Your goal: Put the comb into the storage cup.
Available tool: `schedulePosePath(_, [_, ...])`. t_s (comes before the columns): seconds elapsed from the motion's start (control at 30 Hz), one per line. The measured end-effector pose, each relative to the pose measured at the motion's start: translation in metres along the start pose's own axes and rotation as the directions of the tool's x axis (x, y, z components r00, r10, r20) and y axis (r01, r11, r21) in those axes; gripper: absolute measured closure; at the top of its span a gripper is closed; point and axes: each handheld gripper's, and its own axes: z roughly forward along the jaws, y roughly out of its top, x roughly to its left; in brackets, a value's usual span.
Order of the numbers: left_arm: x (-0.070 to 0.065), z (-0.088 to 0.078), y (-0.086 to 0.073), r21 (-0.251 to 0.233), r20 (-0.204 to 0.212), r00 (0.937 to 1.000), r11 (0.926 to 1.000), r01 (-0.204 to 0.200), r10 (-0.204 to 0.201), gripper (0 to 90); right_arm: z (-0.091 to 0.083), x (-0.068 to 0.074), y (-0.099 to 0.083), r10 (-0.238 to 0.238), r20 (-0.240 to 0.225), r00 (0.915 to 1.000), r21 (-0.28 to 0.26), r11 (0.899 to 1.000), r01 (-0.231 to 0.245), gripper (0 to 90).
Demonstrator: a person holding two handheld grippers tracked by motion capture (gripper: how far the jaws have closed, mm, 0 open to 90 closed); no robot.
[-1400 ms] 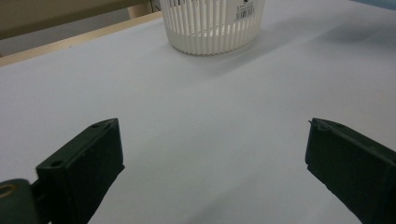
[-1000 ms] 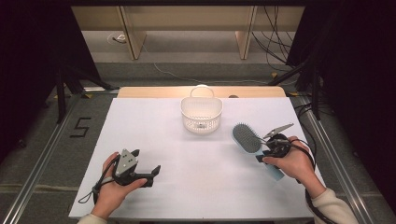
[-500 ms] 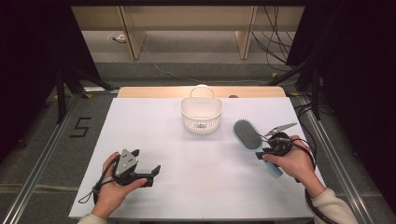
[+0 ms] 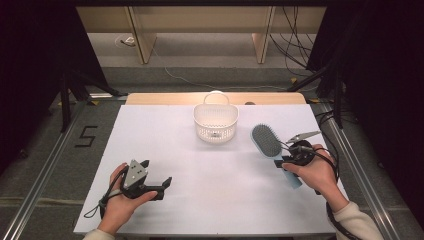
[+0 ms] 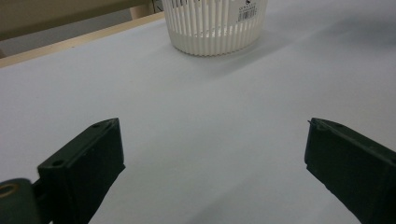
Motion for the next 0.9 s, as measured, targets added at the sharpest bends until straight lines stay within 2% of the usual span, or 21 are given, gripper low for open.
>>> schedulePosePath(0.33, [0.0001,0.0000,0.0000,-0.002,0.001,1.0000,1.0000,0.001,-0.001,3.9,-0.0023,-0.0015,0.0008,0.020,0.003,0.9998,-0.034,0.999,-0.020,71.6])
schedulePosePath(0.6, [0.0001,0.0000,-0.0001,-0.002,0.000,1.0000,1.0000,0.002,-0.002,3.9,-0.0025,-0.0019,0.0010,0.016,-0.003,0.9999,-0.043,0.999,-0.016,71.6])
schedulePosePath(0.9, [0.0000,0.0003,-0.0003,-0.001,0.000,1.0000,1.0000,0.002,-0.002,4.0,-0.0038,-0.0037,0.0018,0.002,0.000,1.0000,-0.079,0.997,-0.002,71.6])
